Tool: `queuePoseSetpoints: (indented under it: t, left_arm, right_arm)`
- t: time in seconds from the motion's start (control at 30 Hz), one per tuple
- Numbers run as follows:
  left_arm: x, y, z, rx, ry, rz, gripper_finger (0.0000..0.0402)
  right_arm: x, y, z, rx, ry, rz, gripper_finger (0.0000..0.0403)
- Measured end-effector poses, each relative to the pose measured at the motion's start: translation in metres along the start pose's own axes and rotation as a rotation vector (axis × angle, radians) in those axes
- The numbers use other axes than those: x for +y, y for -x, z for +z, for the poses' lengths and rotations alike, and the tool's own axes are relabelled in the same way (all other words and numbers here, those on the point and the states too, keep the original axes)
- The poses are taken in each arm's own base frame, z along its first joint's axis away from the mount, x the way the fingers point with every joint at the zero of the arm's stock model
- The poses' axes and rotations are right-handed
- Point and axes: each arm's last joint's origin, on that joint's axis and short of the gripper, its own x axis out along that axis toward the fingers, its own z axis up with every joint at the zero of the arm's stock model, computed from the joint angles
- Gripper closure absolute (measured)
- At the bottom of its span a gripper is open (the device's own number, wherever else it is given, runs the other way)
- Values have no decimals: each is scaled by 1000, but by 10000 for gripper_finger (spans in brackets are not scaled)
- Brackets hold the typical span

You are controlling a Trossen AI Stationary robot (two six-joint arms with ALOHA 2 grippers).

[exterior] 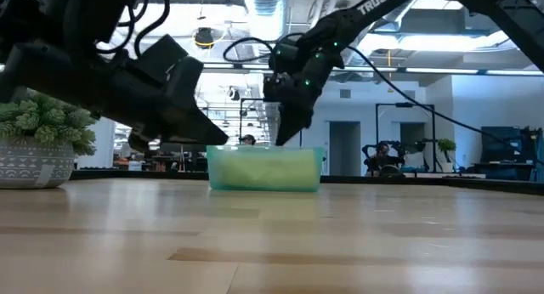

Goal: Fold microfiber towels
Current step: Adjust the microfiber clothes in the green bin

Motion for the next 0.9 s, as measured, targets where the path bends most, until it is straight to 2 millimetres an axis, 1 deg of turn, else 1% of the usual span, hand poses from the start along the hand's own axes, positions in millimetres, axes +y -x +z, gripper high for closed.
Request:
queuePoseSetpoints:
  t: [0.1,0.2,0.3,0.43,0.57,0.67,0.7,0.77,0.9]
  left_arm:
    - [6,5,3,5,19,7,402]
    - [14,11,4,21,51,11,401]
    - [19,13,0,34,70,18,402]
    - [18,13,0,37,77,13,401]
    - [16,12,1,36,77,7,401]
    - [16,13,0,38,75,3,401]
    - [15,14,0,39,74,1,401]
    - [15,15,0,38,74,-5,401]
    - [13,16,-1,39,73,-12,401]
  right_arm:
    - [13,-11,-8,28,16,70,381]
    - [29,-23,-17,84,33,105,385]
    - [47,-27,-22,144,83,140,384]
    - [77,-32,-28,229,149,190,378]
    - [105,-33,-35,330,202,237,378]
    - [120,-36,-37,338,258,253,385]
    - [122,-36,-37,336,267,254,387]
    - [120,-30,-35,312,267,250,390]
    - [104,-10,-29,238,254,217,387]
